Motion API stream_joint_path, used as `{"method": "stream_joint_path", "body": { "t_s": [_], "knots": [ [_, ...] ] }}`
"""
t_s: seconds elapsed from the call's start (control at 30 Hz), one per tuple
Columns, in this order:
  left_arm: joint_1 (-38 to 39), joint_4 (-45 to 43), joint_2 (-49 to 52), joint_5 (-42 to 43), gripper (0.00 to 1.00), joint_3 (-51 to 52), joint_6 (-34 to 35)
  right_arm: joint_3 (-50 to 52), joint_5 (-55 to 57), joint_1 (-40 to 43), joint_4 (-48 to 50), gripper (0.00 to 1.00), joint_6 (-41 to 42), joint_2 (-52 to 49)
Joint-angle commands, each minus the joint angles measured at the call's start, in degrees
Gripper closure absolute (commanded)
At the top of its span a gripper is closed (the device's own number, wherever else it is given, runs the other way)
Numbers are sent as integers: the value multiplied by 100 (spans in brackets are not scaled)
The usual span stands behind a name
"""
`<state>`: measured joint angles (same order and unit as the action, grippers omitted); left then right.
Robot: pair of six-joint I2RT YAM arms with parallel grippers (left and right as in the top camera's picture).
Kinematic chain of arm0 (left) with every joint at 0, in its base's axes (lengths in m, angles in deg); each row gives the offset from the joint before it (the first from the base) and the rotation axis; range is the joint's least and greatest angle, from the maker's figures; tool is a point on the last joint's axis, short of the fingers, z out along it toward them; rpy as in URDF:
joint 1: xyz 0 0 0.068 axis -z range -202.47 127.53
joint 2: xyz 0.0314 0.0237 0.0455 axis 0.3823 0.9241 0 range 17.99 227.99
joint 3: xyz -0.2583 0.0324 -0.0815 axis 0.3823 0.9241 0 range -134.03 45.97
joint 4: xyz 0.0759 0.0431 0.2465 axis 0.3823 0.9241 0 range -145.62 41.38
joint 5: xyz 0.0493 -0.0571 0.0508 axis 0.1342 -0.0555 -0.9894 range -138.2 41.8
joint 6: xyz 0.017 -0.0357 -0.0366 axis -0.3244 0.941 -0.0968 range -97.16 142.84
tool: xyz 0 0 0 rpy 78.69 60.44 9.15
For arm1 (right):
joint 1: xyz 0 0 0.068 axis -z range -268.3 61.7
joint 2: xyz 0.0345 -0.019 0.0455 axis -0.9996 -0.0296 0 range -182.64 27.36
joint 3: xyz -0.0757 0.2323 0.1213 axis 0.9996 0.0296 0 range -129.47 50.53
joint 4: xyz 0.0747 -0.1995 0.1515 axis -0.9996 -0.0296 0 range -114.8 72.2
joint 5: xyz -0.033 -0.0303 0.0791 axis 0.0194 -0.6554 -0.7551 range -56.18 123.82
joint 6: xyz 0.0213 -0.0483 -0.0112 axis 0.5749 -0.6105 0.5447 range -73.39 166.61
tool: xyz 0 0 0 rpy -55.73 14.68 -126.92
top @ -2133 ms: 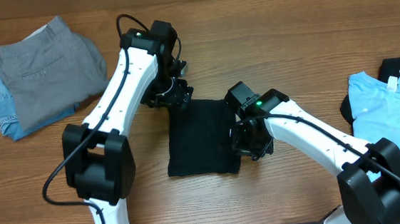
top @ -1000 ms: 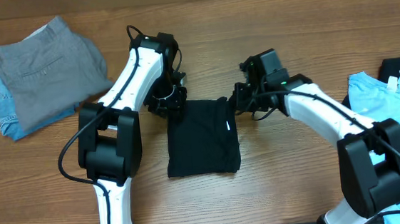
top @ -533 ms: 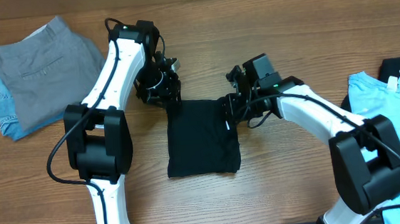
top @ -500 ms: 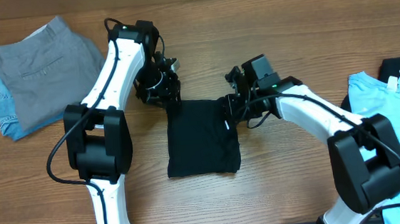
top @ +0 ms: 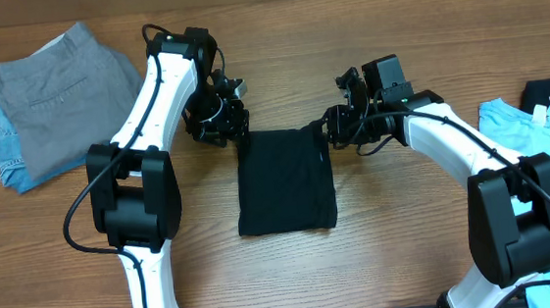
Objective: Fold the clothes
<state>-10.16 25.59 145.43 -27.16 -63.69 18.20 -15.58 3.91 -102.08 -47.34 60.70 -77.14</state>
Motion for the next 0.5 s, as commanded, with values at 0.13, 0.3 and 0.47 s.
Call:
{"method": "stream_joint_path", "body": {
  "t_s": [0.13, 0.3, 0.47],
  "knots": [
    [-24, -85, -81, -175, 39, -125, -96, -153, -472, 7, -1252, 64, -70, 442],
    [48, -798, -79, -157, 39, 205, -96, -61, -282, -354, -2124, 76, -13, 450],
    [229, -1707, -76, -293, 58, 986, -94, 837, -13, -660, -1574, 85, 999, 446]
  ]
}}
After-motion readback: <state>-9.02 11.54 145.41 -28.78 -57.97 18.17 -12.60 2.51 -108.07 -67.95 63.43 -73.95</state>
